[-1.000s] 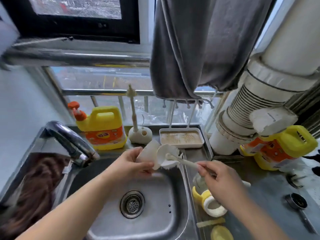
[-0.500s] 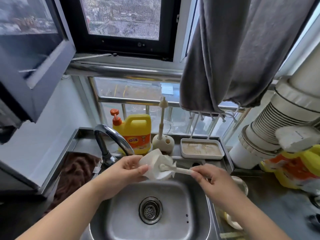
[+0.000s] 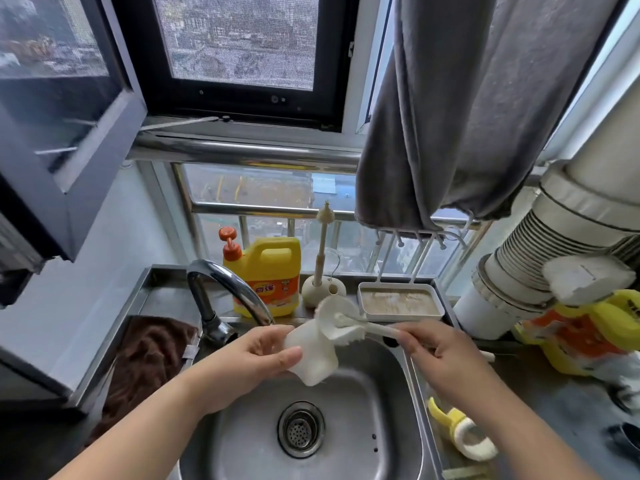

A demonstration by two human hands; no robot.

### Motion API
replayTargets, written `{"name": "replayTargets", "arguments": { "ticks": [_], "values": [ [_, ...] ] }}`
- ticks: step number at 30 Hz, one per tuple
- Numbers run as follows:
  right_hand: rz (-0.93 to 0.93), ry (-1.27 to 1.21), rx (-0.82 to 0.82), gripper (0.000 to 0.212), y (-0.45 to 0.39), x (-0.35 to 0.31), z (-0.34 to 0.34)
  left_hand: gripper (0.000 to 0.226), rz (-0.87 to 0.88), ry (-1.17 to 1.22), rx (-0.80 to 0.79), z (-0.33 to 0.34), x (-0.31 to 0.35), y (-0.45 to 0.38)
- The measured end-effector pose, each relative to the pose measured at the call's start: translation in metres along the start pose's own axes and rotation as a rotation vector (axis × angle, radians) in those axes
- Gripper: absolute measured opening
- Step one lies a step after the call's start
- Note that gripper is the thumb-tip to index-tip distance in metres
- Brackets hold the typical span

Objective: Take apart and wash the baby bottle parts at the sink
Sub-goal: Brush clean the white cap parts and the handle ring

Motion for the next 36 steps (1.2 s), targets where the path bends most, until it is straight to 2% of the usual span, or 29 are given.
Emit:
{"name": "replayTargets", "arguments": {
  "ticks": [2, 3, 5, 8, 11, 14, 16, 20, 23, 29, 36],
  "values": [
    [-0.049, -0.023, -0.044, 0.013, 0.0, -0.012, 0.009, 0.03, 0.008, -0.001, -0.033, 0.003, 0.002, -0.001],
    [-0.087, -0.01, -0.079, 0.018, 0.003, -0.017, 0.013, 0.026, 0.012, 0.002, -0.037, 0.003, 0.004, -0.001],
    [-0.1, 0.02, -0.116, 0.021, 0.009, -0.015, 0.011, 0.035, 0.026, 0.012, -0.034, -0.001, 0.005, 0.001],
    [-0.014, -0.034, -0.045, 0.012, 0.01, 0.0, -0.004, 0.055, 0.031, 0.035, -0.028, -0.005, 0.003, 0.006],
    [0.006, -0.081, 0.007, 0.013, 0.006, -0.006, -0.001, 0.056, 0.023, 0.105, -0.046, -0.001, 0.001, 0.003],
    [-0.083, -0.076, -0.08, 0.016, 0.014, -0.02, 0.011, 0.05, 0.044, 0.103, -0.111, 0.005, 0.005, 0.002],
    [-0.06, -0.023, -0.131, 0.014, 0.021, -0.014, 0.006, 0.054, 0.039, 0.107, -0.078, 0.001, 0.005, 0.003],
    [0.051, -0.041, -0.016, 0.015, 0.019, 0.003, -0.012, 0.058, 0.072, 0.019, -0.044, -0.001, 0.003, 0.005],
    [0.03, -0.085, 0.007, 0.019, 0.016, -0.007, -0.007, 0.06, 0.117, -0.027, 0.004, 0.001, 0.008, 0.004],
    [0.029, -0.046, 0.005, 0.013, 0.024, 0.002, -0.004, 0.029, 0.144, -0.199, 0.038, -0.001, 0.016, 0.009],
    [-0.038, 0.025, -0.029, 0.013, 0.025, -0.008, -0.002, 0.03, 0.128, -0.258, 0.086, 0.011, 0.01, 0.003]
  ]
}}
Point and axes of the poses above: each hand's wrist, its own y-axis away from the middle knuckle, its own z-axis out of the palm, x = y × z, the point moved 4 cm from there along -y, towards the middle knuckle, and after that the axes turned 5 degrees about x, right-handed, at the moved point
